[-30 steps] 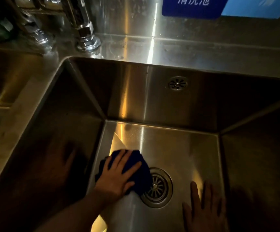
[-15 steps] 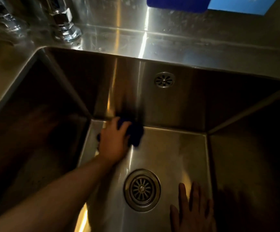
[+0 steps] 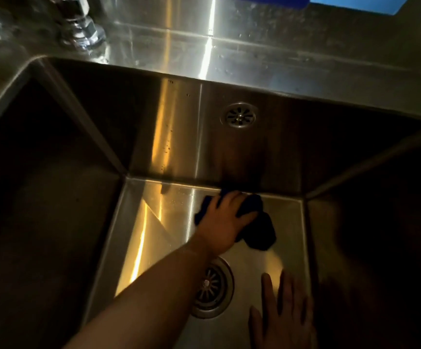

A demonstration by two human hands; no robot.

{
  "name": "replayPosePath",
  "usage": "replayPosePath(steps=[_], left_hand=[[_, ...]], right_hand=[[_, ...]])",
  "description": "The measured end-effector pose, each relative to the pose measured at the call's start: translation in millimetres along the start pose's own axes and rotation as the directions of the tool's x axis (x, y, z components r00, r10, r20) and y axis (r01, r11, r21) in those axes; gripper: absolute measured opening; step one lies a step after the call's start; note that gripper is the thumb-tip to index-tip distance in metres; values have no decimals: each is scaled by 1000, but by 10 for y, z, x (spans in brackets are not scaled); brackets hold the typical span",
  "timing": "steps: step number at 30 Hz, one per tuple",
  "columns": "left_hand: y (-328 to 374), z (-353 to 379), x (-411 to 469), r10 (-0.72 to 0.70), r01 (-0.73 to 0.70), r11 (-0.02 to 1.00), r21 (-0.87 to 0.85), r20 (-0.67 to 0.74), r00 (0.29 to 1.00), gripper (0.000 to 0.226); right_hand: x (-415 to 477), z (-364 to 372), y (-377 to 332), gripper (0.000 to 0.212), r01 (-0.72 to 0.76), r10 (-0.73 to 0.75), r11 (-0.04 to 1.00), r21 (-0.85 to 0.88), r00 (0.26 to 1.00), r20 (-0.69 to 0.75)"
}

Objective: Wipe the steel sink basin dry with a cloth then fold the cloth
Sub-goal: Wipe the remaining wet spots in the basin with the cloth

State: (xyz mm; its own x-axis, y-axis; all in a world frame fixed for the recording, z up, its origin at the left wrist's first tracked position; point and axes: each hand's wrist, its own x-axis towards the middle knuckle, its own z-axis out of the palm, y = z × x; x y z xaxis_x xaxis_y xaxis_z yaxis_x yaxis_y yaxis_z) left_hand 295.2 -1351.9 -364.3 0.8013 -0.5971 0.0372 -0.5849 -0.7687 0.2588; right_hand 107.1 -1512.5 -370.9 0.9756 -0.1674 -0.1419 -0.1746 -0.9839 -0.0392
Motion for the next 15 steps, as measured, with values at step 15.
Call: replayPosePath(steps=[15], left_hand=[[-763, -431, -1560, -498, 497, 864, 82, -13, 867, 67]], right_hand=[[183, -248, -45, 61, 83, -80, 996, 38, 995, -56]])
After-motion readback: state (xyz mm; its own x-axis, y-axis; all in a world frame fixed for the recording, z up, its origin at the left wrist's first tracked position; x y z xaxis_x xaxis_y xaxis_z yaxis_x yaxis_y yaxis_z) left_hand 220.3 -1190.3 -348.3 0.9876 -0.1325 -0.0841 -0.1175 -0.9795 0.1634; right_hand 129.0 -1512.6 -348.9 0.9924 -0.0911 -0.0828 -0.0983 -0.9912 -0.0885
